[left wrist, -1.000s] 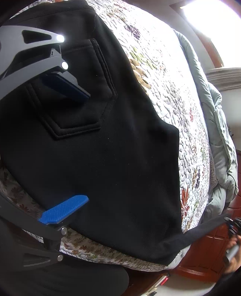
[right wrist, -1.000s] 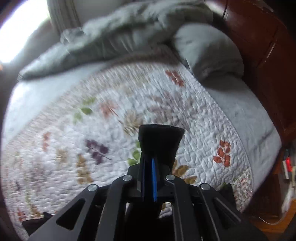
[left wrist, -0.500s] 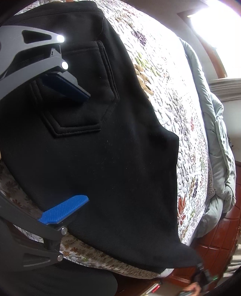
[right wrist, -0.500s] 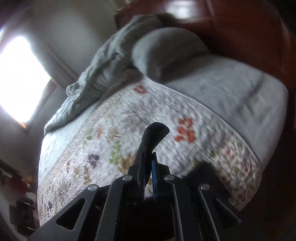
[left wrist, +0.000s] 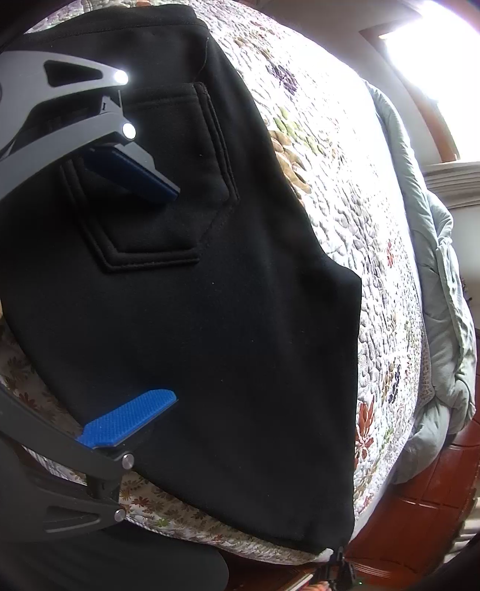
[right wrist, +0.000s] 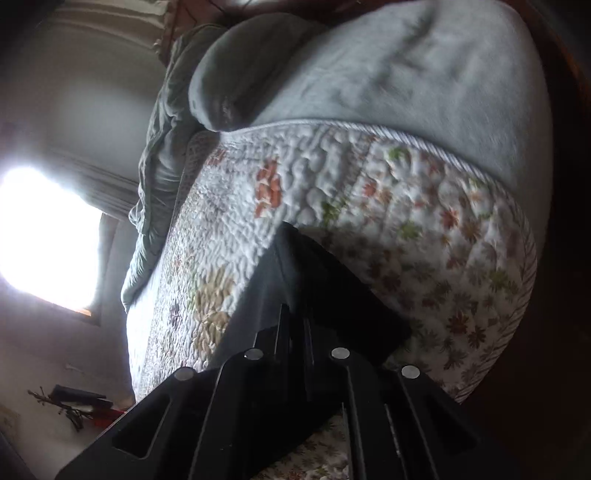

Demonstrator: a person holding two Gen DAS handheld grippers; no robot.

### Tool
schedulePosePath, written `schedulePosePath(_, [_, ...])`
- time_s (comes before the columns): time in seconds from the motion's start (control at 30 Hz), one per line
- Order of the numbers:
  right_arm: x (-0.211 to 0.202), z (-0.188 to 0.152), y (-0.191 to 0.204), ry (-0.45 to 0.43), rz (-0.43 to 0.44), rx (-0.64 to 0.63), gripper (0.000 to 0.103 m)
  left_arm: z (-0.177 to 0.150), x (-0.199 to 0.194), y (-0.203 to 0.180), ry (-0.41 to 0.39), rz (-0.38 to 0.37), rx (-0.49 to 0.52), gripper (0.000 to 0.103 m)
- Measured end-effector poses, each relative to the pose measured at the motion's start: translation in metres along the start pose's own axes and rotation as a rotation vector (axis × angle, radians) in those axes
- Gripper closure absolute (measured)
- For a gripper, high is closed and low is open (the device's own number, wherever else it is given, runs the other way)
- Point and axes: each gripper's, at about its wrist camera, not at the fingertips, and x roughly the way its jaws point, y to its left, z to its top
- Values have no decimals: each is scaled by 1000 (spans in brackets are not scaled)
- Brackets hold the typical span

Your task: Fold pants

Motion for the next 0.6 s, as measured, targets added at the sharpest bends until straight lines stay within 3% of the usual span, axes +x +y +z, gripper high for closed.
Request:
schedulePosePath(0.1, [10,-6,-18,30,75,66,81,1,1,-2,5,4,-1,3])
schedulePosePath(0.17, [13,-14,-23,37,119,92,67,2,1,-3,7,6,-2,3])
schedulePosePath(0.43, [34,-77,-1,110,290,92,59,3,4,-5,10,13,-11,3])
schedulePosePath(0.5, [38,-87,8,113,283,75,62,4,4,-5,13,16,-9,2])
schedulePosePath(0.57, [39,-92,17,115,237,33,98,5,5,-5,18,15,-7,3])
schedulePosePath(0.6, [36,-93,20,107,209,16,98,5,5,-5,21,13,-5,3])
